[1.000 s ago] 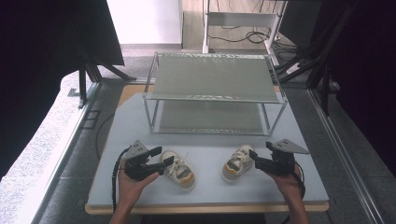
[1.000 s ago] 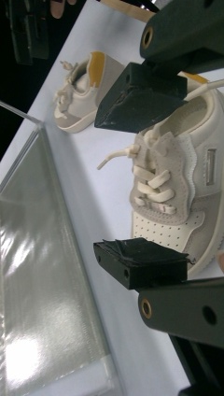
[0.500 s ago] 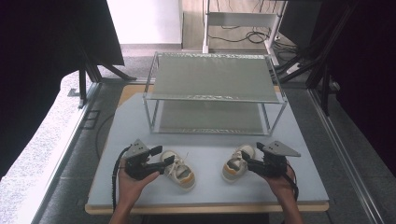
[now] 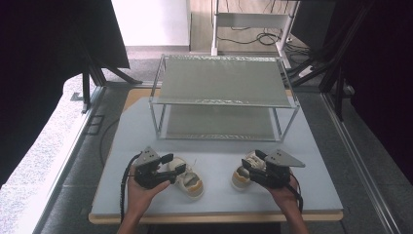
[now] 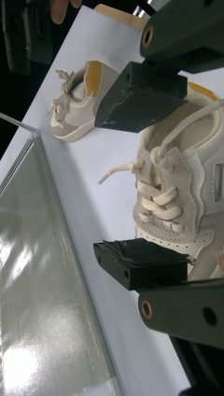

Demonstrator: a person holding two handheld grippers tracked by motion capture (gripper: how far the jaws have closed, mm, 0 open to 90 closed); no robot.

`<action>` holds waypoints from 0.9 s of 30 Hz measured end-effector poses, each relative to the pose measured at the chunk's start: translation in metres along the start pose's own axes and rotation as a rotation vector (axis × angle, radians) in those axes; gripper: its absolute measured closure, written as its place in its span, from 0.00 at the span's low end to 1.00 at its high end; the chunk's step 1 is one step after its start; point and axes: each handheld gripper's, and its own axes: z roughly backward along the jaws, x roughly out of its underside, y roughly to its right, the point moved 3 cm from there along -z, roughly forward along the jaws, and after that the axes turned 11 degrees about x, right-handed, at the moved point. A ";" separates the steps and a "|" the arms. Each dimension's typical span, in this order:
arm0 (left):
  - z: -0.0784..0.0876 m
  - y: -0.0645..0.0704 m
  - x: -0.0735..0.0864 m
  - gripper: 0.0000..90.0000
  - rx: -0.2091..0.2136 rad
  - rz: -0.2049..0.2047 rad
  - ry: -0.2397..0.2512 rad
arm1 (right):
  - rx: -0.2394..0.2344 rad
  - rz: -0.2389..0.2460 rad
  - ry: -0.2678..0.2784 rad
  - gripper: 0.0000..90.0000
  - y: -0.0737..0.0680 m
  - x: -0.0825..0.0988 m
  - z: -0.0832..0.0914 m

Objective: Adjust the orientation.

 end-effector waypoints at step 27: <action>0.002 0.000 -0.001 0.39 -0.007 -0.006 0.020 | -0.145 0.068 -0.009 0.68 -0.056 0.004 -0.016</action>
